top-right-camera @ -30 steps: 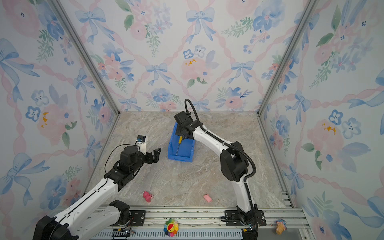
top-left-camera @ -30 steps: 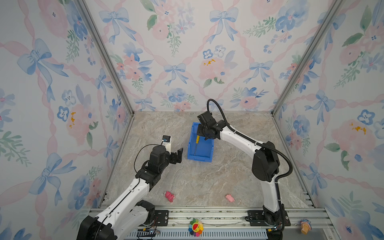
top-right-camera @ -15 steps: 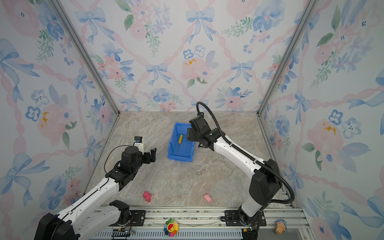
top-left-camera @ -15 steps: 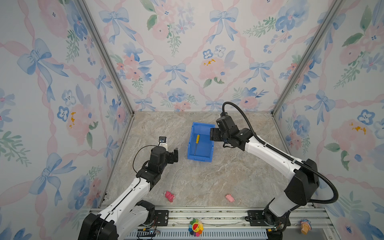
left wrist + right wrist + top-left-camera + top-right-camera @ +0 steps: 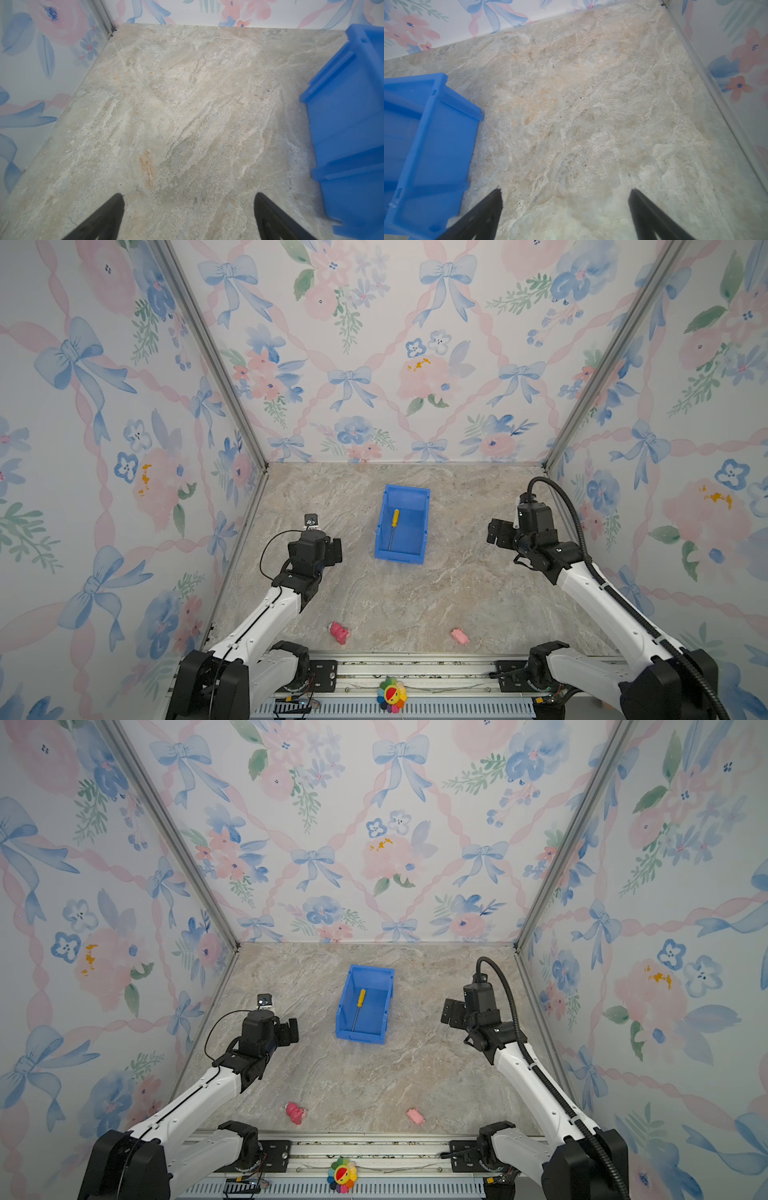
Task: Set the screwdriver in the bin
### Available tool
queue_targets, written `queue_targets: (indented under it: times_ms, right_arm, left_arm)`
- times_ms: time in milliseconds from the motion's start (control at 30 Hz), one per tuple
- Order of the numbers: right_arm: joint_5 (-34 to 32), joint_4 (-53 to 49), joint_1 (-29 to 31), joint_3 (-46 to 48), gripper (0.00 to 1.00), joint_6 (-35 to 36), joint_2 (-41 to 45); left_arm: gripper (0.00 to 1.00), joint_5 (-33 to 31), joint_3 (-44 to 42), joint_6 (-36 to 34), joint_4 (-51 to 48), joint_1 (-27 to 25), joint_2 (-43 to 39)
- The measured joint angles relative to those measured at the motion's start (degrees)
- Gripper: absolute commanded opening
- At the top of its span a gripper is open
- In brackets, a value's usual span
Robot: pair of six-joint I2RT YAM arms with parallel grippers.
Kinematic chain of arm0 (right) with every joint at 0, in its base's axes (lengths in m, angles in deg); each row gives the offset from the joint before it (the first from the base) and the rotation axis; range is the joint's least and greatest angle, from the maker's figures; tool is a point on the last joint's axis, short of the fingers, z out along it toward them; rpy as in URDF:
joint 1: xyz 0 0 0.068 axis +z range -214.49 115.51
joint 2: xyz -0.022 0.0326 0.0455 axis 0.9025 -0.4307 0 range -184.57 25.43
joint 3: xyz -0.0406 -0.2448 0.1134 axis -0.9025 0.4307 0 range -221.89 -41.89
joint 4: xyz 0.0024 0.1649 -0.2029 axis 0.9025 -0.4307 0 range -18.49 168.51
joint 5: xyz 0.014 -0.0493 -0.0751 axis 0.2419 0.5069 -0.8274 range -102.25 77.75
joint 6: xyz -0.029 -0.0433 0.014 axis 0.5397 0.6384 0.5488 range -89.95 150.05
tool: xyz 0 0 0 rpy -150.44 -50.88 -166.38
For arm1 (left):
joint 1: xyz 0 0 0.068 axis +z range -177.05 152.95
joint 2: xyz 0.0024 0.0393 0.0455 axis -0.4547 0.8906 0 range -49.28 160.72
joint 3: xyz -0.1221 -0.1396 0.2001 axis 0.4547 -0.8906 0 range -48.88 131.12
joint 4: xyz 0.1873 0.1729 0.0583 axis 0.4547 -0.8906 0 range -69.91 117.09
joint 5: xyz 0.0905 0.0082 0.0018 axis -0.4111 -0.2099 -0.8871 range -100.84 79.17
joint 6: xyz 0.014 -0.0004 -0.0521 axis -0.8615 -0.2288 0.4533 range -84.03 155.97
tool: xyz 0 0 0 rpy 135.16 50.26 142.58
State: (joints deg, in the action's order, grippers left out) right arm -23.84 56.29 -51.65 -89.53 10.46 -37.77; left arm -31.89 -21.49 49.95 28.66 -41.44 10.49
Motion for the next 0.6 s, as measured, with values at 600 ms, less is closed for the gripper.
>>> queue_targets:
  times_ms: [600]
  right_arm:
    - [10.84,27.93,-15.15,22.18,0.97,12.72,1.27]
  left_arm:
    - [0.98,2.69,-20.79,-11.93,26.4,5.46,-7.43]
